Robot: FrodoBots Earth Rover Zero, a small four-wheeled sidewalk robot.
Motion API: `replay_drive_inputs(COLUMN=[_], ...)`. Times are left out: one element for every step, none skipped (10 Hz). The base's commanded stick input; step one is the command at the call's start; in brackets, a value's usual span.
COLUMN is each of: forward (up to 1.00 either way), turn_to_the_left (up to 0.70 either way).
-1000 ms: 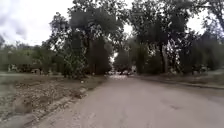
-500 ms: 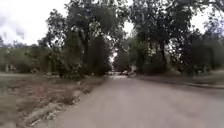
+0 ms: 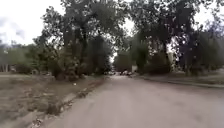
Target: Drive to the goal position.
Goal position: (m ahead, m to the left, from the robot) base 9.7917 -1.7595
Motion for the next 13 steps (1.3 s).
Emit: replay_drive_inputs(forward=[1.00, 1.00, 1.00, 1.00, 1.00, 1.00, 1.00, 1.00, 1.00, 1.00, 1.00, 1.00, 1.00], turn_to_the_left=[0.01, 0.01, 0.01, 0.01, -0.01, -0.03, -0.15, -0.27, -0.27, -0.27, 0.01, 0.01, 0.01])
